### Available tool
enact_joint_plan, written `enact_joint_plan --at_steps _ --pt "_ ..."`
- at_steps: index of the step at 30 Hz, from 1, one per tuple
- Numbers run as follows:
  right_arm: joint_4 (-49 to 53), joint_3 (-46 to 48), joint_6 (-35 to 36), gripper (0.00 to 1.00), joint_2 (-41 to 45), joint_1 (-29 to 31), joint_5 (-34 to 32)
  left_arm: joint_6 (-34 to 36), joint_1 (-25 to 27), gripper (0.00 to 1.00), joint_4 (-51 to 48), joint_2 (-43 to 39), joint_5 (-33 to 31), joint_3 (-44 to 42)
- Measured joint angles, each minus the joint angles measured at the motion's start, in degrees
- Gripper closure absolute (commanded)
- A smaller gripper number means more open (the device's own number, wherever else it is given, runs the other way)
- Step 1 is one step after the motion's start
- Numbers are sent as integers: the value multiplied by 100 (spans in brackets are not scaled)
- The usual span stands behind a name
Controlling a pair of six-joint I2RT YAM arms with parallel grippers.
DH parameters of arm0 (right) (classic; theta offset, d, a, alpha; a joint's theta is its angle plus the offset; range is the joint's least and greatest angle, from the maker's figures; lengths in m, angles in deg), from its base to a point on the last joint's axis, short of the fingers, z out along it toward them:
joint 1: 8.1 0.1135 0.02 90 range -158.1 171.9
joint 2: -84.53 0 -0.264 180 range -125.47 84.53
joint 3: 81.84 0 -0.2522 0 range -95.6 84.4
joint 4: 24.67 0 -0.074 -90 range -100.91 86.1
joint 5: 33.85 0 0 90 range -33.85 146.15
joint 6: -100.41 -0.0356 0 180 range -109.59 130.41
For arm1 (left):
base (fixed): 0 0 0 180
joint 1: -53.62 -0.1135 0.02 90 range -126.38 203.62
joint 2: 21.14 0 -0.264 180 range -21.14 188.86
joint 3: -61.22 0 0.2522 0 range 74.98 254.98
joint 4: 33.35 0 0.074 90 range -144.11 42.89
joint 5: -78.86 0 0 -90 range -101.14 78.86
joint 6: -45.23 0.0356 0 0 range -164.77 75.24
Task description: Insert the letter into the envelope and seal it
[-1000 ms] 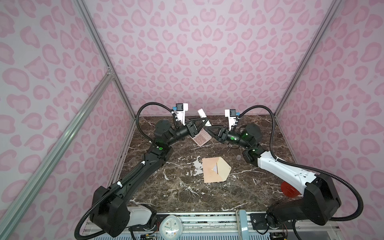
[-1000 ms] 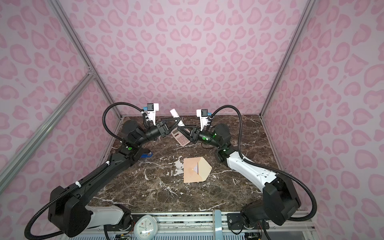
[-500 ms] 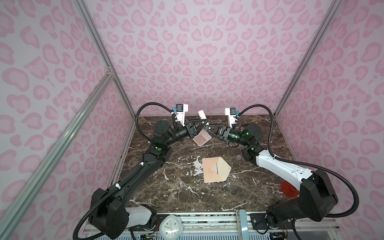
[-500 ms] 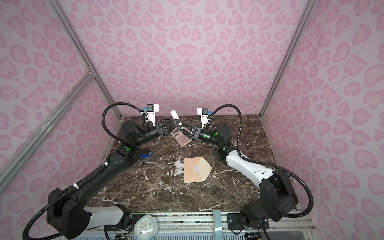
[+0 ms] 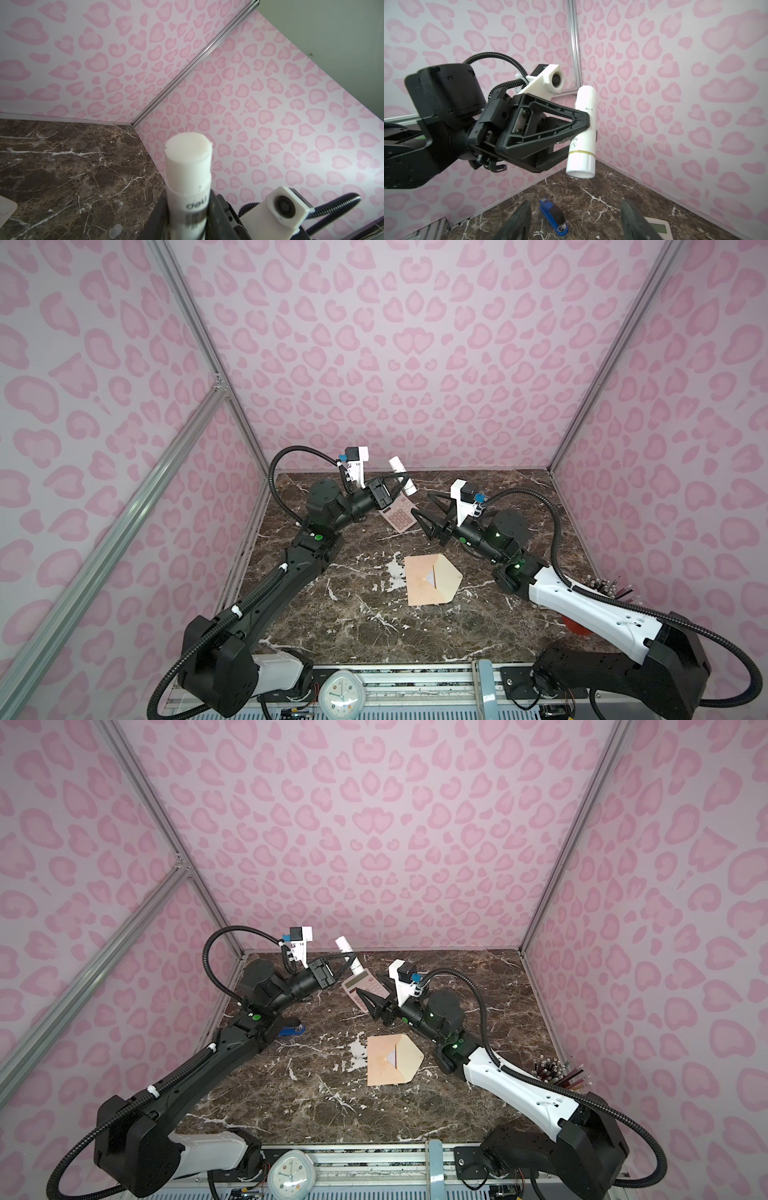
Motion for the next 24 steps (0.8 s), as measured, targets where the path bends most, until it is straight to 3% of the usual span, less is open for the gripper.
enact_joint_plan --at_steps 12,24 --pt "-514 -374 780 32 -575 343 -984 -715 205 96 -188 72 -24 -11" --pt "-621 -586 999 49 -863 420 -1357 -826 341 96 -431 164 -164 149"
